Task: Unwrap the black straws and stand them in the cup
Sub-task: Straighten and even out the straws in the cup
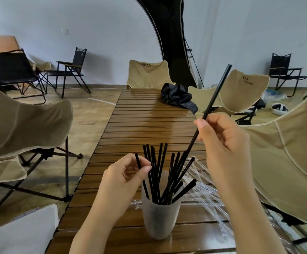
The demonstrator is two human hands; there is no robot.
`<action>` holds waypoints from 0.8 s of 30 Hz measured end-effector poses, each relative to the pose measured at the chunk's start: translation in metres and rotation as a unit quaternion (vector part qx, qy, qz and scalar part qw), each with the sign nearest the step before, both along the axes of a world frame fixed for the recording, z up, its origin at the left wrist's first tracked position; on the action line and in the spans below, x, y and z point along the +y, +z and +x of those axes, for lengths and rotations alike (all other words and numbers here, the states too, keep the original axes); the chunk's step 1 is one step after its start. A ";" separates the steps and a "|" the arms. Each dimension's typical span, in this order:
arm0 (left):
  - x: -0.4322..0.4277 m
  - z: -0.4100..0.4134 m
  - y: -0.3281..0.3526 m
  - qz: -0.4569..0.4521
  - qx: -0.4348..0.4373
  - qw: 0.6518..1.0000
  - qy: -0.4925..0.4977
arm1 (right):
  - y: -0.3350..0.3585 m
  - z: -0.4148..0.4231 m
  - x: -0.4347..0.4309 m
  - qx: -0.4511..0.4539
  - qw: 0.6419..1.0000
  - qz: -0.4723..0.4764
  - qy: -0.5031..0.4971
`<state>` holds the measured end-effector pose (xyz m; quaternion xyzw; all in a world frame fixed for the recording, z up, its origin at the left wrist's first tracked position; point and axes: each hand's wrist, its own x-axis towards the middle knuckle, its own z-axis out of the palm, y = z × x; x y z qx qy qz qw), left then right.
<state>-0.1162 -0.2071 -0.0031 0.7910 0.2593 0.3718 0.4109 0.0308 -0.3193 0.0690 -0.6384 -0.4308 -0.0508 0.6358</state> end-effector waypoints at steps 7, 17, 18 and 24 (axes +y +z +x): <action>0.002 0.000 -0.001 -0.006 0.017 1.000 -0.003 | -0.006 0.000 0.001 -0.058 0.972 -0.223 0.043; 0.002 -0.001 -0.001 -0.003 0.030 1.000 -0.008 | -0.009 -0.005 0.004 -0.093 0.974 -0.202 0.035; 0.002 -0.002 -0.001 -0.003 0.030 1.000 -0.007 | -0.009 -0.005 0.004 -0.103 0.972 -0.210 0.036; 0.002 -0.002 -0.001 -0.009 0.033 0.999 -0.003 | -0.013 -0.002 0.006 -0.106 0.970 -0.216 0.043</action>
